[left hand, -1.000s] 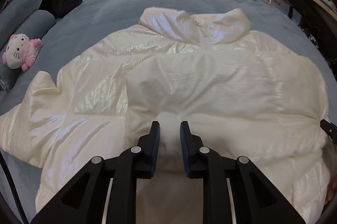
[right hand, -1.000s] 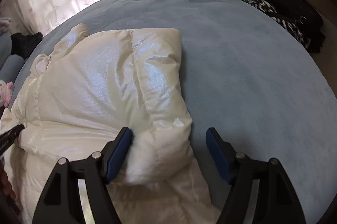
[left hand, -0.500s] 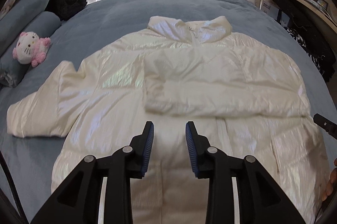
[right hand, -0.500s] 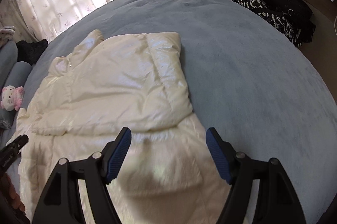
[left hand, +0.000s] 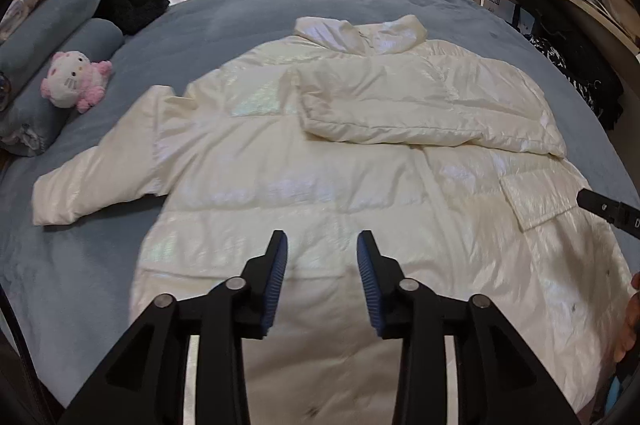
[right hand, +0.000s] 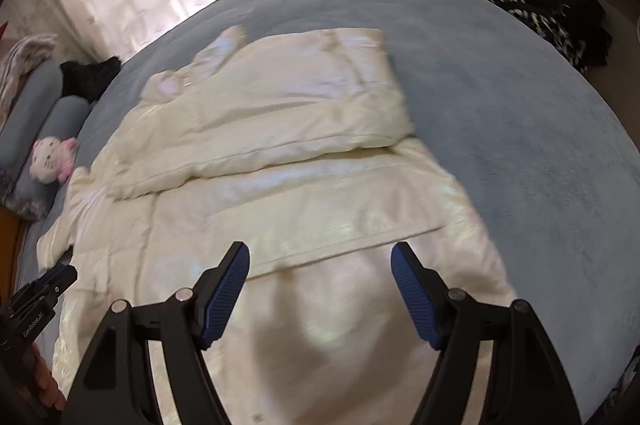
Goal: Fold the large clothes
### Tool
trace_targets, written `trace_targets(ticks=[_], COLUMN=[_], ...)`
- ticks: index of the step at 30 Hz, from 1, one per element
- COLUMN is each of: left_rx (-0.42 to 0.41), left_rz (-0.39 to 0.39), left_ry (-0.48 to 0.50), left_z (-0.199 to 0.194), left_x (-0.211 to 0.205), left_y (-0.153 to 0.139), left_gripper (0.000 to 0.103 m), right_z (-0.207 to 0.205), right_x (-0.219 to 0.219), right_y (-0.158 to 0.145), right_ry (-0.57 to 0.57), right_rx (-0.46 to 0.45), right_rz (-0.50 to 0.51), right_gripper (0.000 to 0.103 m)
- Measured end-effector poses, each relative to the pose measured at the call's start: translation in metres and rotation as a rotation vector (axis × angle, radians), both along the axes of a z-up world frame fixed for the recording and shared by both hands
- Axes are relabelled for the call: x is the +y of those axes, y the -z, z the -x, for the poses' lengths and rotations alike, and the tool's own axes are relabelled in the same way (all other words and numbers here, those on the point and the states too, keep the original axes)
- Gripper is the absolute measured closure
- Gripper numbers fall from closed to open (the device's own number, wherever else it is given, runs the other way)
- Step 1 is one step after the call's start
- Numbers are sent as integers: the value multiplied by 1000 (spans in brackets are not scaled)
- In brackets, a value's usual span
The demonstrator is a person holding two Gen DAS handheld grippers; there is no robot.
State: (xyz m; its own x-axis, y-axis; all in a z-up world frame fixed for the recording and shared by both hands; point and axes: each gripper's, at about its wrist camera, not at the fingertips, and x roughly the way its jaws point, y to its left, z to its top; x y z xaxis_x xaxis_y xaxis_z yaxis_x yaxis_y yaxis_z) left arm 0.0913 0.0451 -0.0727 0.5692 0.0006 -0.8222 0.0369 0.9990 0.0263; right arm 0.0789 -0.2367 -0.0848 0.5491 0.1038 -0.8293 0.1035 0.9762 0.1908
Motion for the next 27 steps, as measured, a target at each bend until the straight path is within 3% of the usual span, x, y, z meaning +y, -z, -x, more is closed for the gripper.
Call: trace_targets(ticks=[11, 19, 27], left_rx=[-78, -75, -40], left_rz=[3, 28, 188], left_ry=[-63, -166, -246], left_z=[25, 23, 13], left_x=[78, 152, 240], left_y=[-36, -31, -3], left_gripper=[52, 48, 48], right_z=[12, 12, -6], right_x=[121, 222, 303], right_y=[-46, -56, -41], right_ry=[-241, -432, -540], right_rx=[-111, -173, -178], right_rz=[43, 102, 107], right_gripper=[30, 30, 30])
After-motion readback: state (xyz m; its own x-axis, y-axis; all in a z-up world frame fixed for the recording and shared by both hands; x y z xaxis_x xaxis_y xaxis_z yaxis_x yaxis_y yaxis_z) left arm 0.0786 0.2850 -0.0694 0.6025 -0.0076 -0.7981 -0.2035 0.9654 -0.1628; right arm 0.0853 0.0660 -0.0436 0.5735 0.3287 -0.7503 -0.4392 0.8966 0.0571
